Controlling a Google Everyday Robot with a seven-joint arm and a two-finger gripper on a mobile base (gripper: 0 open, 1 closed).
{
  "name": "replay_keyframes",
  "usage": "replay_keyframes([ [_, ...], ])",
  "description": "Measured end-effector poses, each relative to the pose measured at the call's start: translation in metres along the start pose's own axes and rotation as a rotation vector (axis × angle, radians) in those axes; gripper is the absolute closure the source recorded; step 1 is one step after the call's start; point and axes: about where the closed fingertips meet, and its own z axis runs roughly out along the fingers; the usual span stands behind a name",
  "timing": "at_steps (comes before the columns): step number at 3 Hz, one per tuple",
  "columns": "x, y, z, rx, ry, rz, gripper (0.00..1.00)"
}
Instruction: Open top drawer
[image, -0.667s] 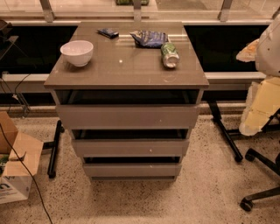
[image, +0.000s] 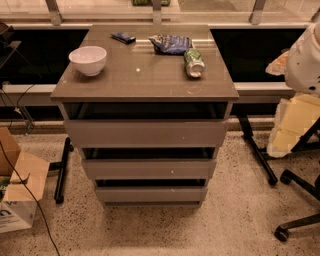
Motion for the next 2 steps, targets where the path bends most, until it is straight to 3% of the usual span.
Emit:
replay_keyframes([
  [2,-0.015,0.005,0.063,0.004,-0.068,0.013,0.00],
])
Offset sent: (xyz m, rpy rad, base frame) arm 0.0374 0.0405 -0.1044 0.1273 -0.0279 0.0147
